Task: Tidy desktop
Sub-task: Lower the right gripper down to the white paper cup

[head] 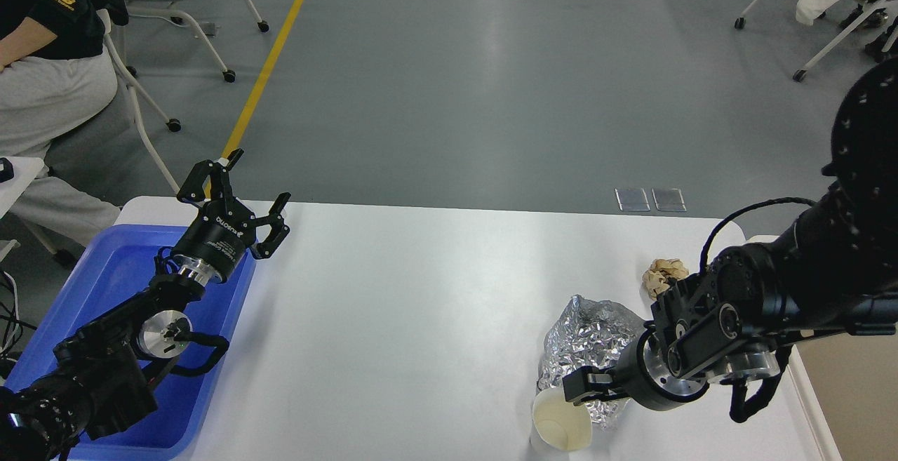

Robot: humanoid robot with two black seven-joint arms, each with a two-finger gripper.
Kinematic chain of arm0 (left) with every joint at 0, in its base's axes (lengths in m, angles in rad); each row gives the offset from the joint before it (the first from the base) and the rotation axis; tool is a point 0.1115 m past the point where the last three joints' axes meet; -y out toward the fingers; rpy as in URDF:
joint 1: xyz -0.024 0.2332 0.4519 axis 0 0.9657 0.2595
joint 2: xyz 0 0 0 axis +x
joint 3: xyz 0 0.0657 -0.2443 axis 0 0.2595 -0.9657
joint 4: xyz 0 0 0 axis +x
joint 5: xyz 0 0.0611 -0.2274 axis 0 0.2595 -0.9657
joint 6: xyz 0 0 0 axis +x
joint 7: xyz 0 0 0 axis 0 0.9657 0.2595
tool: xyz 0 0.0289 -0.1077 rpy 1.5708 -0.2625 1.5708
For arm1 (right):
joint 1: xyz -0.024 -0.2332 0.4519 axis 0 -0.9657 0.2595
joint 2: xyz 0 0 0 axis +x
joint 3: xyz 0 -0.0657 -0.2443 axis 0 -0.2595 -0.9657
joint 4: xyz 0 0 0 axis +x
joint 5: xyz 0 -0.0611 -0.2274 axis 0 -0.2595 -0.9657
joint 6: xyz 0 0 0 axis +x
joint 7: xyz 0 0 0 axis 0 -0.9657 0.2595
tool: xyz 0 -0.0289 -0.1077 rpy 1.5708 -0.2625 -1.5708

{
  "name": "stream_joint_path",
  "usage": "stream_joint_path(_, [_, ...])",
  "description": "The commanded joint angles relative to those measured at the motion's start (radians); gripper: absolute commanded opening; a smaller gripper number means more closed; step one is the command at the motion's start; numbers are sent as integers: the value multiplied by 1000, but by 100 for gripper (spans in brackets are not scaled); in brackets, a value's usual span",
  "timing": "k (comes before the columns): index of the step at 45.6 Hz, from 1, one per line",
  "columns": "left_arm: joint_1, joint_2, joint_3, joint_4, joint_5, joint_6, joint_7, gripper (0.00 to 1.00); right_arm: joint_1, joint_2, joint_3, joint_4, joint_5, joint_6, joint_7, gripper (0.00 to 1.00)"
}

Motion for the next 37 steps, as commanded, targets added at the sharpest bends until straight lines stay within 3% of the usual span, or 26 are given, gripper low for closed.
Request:
stream_joint_path(1, [2, 0, 0, 0, 0, 0, 0, 100, -28, 2, 19, 0, 0, -4, -1, 100])
stream_joint_path(11, [0, 0, 0, 0, 0, 0, 0, 100, -67, 2, 22, 0, 3, -36, -1, 100])
stream_joint_path(37, [0, 0, 0, 0, 0, 0, 0, 100, -215, 2, 25, -38, 24, -232, -3, 100])
